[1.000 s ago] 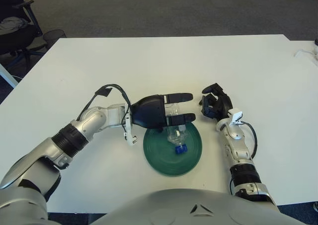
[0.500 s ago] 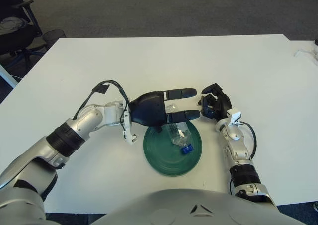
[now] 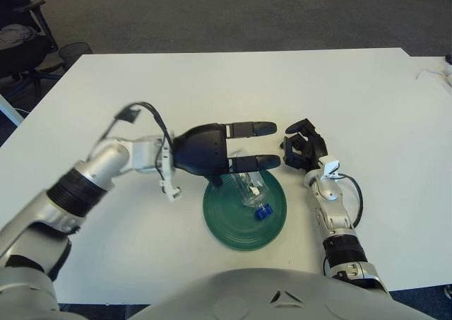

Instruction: Put the bottle into the plate.

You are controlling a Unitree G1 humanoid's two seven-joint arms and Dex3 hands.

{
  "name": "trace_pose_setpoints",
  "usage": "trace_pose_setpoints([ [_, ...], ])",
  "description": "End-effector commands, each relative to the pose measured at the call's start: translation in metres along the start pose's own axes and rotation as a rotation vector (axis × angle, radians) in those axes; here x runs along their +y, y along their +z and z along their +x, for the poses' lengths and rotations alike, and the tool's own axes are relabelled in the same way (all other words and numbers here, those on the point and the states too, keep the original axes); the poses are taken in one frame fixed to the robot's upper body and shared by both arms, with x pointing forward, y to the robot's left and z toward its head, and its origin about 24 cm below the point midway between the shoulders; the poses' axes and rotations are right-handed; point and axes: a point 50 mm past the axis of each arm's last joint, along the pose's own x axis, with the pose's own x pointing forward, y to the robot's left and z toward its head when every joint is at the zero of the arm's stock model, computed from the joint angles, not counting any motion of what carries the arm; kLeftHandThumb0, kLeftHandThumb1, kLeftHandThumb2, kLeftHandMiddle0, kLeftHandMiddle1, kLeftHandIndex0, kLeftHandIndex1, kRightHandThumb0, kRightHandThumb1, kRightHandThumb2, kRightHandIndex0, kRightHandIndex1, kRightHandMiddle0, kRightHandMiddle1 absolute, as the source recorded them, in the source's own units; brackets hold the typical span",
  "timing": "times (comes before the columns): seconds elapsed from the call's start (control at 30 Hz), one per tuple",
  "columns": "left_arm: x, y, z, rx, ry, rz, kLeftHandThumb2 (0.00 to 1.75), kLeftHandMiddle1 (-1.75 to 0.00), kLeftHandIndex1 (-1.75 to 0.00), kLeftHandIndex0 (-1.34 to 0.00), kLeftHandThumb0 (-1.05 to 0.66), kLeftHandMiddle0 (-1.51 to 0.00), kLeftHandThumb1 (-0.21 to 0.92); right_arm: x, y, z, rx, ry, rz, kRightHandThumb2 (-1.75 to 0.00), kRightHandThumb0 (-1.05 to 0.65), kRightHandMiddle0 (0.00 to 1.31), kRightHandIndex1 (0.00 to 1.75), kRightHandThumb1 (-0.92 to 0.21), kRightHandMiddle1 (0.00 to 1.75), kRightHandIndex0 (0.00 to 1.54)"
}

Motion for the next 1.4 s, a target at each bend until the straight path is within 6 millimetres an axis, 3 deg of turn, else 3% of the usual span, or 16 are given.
trace_pose_setpoints([
  [0.0, -0.005, -0.011, -0.005, 0.080, -0.021, 0.002, 0.72, 0.00, 0.00, 0.00, -1.02, 0.00, 0.92, 0.001, -0.016, -0.010, 0.085, -0.001, 0.042, -0.95, -0.01, 0.37, 1.57, -0.55, 1.67, 0.47],
  [0.2, -0.026, -0.043, -0.017, 0.357, 0.132, -0.235, 0.74, 0.00, 0.00, 0.00, -1.03, 0.00, 0.92, -0.001, -0.019, -0.009, 0.111, 0.018, 0.056, -0.98, -0.01, 0.38, 1.59, -0.52, 1.62, 0.51],
  [0.33, -0.028, -0.044, -0.023, 0.529, 0.377, -0.456, 0.75, 0.00, -0.01, -0.02, -0.96, 0.00, 0.92, -0.002, -0.020, -0.008, 0.119, 0.031, 0.057, -1.05, -0.01, 0.39, 1.66, -0.49, 1.60, 0.52],
  [0.43, -0.033, -0.044, -0.038, 0.638, 0.509, -0.658, 0.79, 0.00, -0.03, -0.04, -0.91, 0.00, 0.92, -0.003, -0.020, -0.008, 0.121, 0.035, 0.060, -1.09, 0.00, 0.39, 1.71, -0.47, 1.59, 0.52],
  [0.63, -0.041, -0.050, -0.043, 0.776, 0.722, -0.843, 0.89, -0.01, -0.06, -0.04, -0.84, -0.02, 0.92, -0.003, -0.020, -0.008, 0.121, 0.037, 0.058, -1.11, 0.00, 0.41, 1.74, -0.45, 1.57, 0.52],
  [0.9, -0.073, -0.058, -0.056, 1.125, 0.859, -1.015, 1.10, -0.02, -0.31, 0.00, -0.91, -0.11, 0.92, -0.004, -0.021, -0.008, 0.121, 0.042, 0.067, -1.13, 0.00, 0.40, 1.74, -0.44, 1.58, 0.52],
  [1.03, -0.100, -0.050, -0.061, 1.278, 0.857, -1.136, 1.08, -0.04, -0.48, 0.00, -0.90, -0.17, 0.92, -0.005, -0.021, -0.008, 0.121, 0.047, 0.069, -1.13, 0.00, 0.41, 1.74, -0.44, 1.57, 0.52],
  [1.17, -0.111, -0.040, -0.061, 1.368, 0.910, -1.215, 1.03, -0.07, -0.65, 0.00, -0.86, -0.26, 0.92, -0.005, -0.021, -0.009, 0.121, 0.045, 0.066, -1.13, 0.00, 0.42, 1.75, -0.44, 1.56, 0.53],
  [1.2, -0.113, -0.037, -0.061, 1.392, 0.932, -1.237, 0.92, -0.41, -0.94, -0.02, -0.78, -0.31, 0.92, -0.005, -0.021, -0.009, 0.122, 0.043, 0.065, -1.12, 0.00, 0.42, 1.75, -0.44, 1.55, 0.53],
  [1.37, -0.128, -0.013, -0.058, 1.524, 1.022, -1.310, 0.67, -1.37, -1.57, -0.18, -0.47, -0.37, 0.87, -0.006, -0.020, -0.010, 0.124, 0.037, 0.060, -1.12, 0.00, 0.43, 1.75, -0.44, 1.55, 0.53],
])
